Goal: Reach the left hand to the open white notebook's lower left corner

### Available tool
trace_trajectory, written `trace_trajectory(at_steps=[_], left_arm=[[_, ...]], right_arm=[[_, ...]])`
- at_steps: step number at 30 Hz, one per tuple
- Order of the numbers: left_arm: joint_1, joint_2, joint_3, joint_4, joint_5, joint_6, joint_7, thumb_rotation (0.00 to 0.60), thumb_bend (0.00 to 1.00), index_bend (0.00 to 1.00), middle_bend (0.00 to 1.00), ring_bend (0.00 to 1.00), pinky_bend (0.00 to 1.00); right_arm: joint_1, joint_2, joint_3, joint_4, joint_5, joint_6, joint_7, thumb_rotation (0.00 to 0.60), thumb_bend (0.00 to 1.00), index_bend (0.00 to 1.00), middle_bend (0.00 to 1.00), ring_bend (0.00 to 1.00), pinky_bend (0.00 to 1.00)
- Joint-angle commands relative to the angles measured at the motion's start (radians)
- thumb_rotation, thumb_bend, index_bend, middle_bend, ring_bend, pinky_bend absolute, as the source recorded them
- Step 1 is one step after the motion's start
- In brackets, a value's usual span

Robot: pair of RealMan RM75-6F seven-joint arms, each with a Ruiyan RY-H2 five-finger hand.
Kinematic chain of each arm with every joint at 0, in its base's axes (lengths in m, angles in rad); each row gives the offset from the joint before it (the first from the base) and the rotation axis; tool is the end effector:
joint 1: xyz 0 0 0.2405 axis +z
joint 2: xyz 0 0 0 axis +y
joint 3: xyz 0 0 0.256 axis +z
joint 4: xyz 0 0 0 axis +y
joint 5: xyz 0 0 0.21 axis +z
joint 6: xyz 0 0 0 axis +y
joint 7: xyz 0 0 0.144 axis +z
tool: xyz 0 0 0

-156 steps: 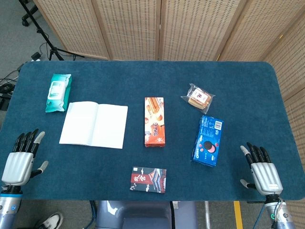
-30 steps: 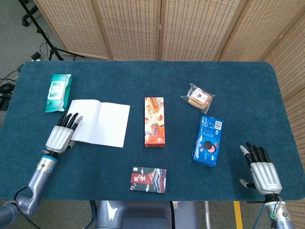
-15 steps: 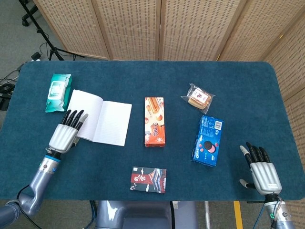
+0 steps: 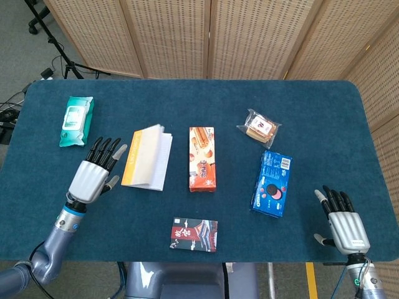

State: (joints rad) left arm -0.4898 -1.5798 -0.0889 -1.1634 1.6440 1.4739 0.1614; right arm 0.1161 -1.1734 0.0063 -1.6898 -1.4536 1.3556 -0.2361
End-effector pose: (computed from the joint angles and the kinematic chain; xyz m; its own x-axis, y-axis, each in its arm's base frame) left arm -0.2184 0.2989 0.0413 0.4765 -0.2439 0.8447 0.7263 -0.4322 -0.5345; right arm -0.2992 -0.1771 0.1134 0.4848 -0.1724 0.8574 -0.8730 -0.0366 0.4863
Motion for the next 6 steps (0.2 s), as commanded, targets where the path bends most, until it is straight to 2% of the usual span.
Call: trace_trajectory(at_steps=[1, 6], left_arm=[[0.023, 0.028, 0.012, -0.050, -0.006, 0.008, 0.027, 0.600, 0.23, 0.00, 0.00, 0.00, 0.00], [0.112, 0.107, 0.073, -0.184, -0.091, -0.034, 0.072, 0.600, 0.23, 0.00, 0.00, 0.00, 0.00]], right_arm=[[0.000, 0.000, -0.001, 0.000, -0.001, -0.001, 0.001, 0.600, 0.05, 0.00, 0.00, 0.00, 0.00], [0.001, 0.004, 0.002, -0.004, 0.002, -0.001, 0.006, 0.600, 0.05, 0.00, 0.00, 0.00, 0.00]])
